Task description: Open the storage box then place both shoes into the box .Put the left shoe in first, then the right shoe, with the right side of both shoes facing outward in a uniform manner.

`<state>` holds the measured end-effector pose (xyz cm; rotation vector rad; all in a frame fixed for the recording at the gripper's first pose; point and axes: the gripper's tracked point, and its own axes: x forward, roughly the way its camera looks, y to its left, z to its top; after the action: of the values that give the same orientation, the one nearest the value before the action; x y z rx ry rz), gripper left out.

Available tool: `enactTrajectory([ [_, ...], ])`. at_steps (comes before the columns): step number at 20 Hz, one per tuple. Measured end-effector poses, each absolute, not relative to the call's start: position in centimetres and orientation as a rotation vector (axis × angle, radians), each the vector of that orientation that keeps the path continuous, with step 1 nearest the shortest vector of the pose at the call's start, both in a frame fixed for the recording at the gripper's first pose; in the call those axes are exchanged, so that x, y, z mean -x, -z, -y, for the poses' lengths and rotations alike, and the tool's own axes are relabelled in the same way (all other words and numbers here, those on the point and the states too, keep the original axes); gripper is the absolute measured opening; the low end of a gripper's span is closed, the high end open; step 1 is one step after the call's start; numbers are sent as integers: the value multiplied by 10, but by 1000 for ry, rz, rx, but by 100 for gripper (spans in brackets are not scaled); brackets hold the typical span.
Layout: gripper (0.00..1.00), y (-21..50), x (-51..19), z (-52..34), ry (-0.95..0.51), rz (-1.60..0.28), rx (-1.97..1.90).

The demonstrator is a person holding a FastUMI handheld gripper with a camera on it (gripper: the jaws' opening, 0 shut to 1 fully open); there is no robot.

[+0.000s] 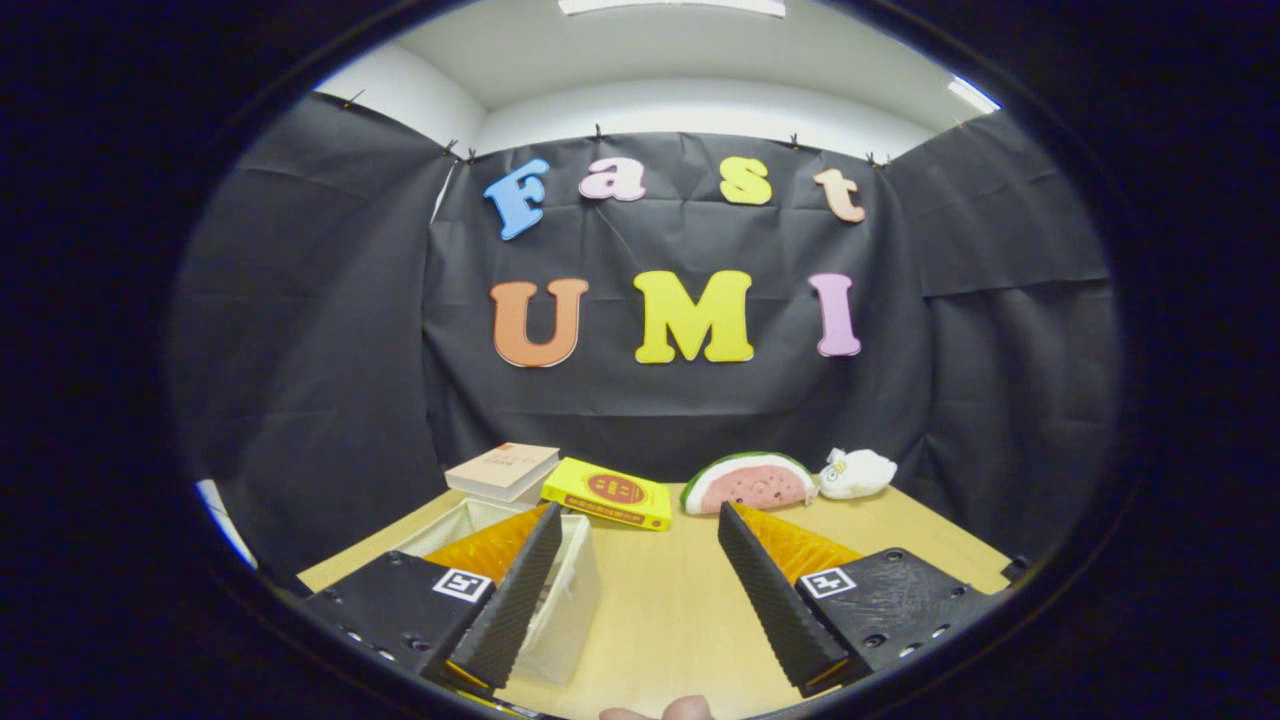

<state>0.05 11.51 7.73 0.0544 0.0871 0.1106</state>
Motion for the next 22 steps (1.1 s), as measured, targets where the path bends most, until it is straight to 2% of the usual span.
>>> enactTrajectory([
  [11,96,-39,14,-61,-87,-101,-105],
  [22,96,-26,12,-59,-84,-110,-95],
])
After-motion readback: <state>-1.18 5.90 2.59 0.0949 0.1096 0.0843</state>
